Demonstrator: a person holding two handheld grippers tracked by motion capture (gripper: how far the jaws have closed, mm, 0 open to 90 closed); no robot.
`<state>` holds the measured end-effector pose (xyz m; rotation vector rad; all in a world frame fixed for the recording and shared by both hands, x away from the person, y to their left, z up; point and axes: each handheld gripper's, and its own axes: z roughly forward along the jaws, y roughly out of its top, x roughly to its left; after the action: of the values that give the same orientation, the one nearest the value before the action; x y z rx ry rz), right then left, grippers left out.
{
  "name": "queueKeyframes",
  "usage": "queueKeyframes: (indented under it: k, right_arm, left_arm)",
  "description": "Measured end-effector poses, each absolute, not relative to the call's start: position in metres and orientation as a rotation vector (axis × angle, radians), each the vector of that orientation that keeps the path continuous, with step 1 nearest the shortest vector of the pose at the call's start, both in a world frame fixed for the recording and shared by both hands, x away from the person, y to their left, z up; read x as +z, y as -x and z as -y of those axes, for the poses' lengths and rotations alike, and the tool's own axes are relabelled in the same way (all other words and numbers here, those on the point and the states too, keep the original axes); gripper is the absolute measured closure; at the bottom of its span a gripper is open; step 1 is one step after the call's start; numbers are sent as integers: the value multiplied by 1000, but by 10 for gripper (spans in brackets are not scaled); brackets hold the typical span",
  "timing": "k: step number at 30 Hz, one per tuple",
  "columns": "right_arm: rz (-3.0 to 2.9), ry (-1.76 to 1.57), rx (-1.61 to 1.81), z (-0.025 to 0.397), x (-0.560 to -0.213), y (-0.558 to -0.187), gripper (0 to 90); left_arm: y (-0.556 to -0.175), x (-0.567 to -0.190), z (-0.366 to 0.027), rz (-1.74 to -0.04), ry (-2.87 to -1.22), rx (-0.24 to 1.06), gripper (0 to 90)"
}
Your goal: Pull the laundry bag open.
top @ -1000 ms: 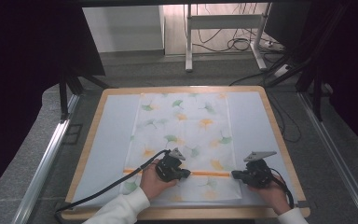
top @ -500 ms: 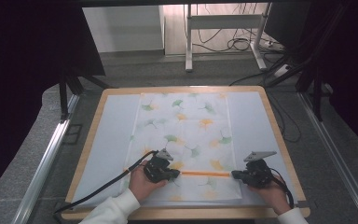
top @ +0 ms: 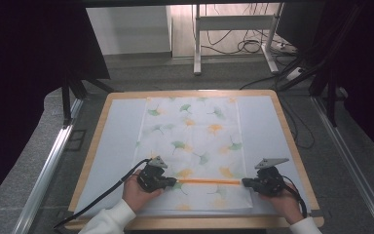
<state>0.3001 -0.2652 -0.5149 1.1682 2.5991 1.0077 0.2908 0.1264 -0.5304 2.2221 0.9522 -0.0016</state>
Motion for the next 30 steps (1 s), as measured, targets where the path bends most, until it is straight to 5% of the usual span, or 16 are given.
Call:
queueKeyframes:
  k: [30]
  right_arm:
    - [-2601, -1167, 1013, 266, -515, -301, 899]
  left_arm:
    - [-282, -533, -175, -1060, -2174, 27, 900]
